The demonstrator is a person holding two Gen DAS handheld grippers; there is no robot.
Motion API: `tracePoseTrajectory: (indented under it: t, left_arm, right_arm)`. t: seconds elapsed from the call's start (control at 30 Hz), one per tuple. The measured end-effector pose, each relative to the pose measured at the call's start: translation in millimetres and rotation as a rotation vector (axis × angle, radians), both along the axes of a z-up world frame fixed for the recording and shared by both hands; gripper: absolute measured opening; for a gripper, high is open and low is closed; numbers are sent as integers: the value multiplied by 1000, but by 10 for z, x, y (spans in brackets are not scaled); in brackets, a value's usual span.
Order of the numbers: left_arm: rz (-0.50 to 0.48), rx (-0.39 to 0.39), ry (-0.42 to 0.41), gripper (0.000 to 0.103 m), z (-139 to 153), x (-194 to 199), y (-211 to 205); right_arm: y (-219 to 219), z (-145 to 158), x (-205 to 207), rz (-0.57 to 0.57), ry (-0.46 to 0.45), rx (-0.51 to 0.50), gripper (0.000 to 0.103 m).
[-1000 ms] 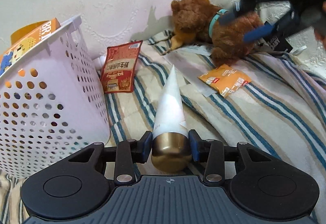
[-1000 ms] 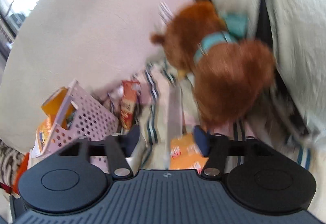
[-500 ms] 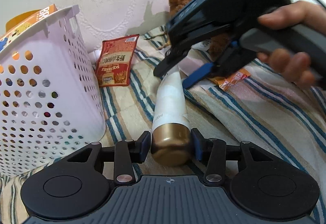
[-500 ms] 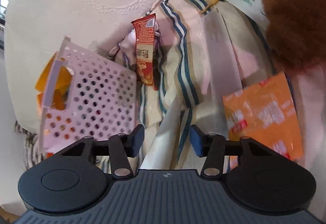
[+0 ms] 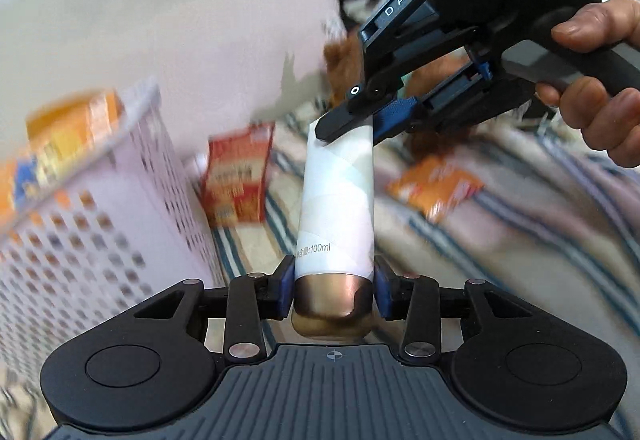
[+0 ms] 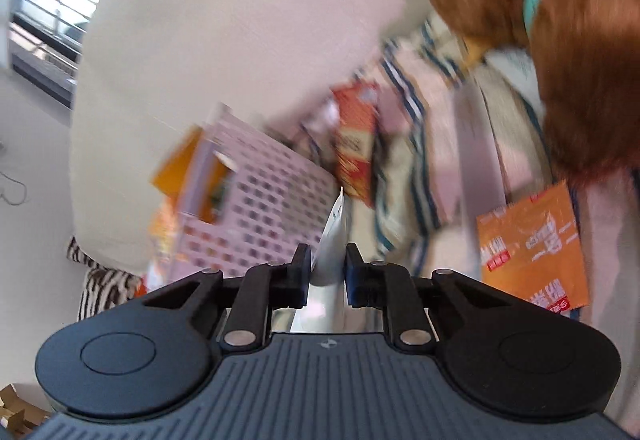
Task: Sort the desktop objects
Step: 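Carry the tube into the basket and open both tools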
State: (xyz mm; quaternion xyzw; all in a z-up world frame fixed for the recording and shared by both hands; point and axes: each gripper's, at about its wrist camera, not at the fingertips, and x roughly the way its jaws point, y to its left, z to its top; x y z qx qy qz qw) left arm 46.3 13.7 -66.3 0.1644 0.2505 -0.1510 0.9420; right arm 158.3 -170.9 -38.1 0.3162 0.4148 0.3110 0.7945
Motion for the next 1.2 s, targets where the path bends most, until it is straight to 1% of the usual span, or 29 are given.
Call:
tracePoseTrajectory:
  t: [0.13, 0.3, 0.4, 0.47, 0.53, 0.63, 0.8, 0.93, 0.97, 1.07, 1.1, 1.13, 1.17, 1.2]
  left_arm:
    - [-22, 31, -86, 40, 321, -101, -49]
    - [-24, 68, -191, 40, 792, -257, 27]
    - [-1, 91, -240, 41, 1041, -284, 259]
    - [20, 114, -266, 42, 1160, -282, 485]
    - [54, 124, -273, 44, 1234, -253, 757]
    - [105, 135, -262, 47, 1244, -177, 1200]
    - [193, 150, -209, 50, 1093, 34, 1775]
    - [232, 149, -163, 55, 965, 214, 2084]
    - [240, 147, -162, 58, 936, 236, 2127]
    - [263, 145, -196, 85, 892, 239, 2192]
    - [274, 151, -211, 91, 890, 241, 2201]
    - [283, 157, -220, 92, 894, 243, 2216]
    - [294, 158, -225, 92, 903, 242, 2236]
    - [304, 155, -232, 93, 914, 232, 2259]
  right_arm:
    - [-95, 374, -179, -20, -77, 37, 19]
    - [14, 835, -272, -35, -161, 98, 19]
    - [318, 1041, -236, -28, -196, 150, 19]
    - [531, 1120, -209, -15, -214, 185, 19]
    - [840, 1148, -145, -4, -226, 205, 19]
    - [1264, 1097, -42, 29, -224, 225, 19]
    - [1895, 867, 111, 57, -179, 235, 19]
    - [2182, 723, 210, 75, -157, 197, 19]
    - [2257, 729, 247, 76, -154, 179, 19]
    - [2423, 695, 317, 92, -167, 122, 20]
    - [2464, 679, 347, 90, -165, 109, 24]
    - [2484, 672, 371, 82, -164, 102, 27]
    - [2488, 666, 385, 78, -167, 97, 35]
    - [2476, 666, 382, 68, -174, 94, 47]
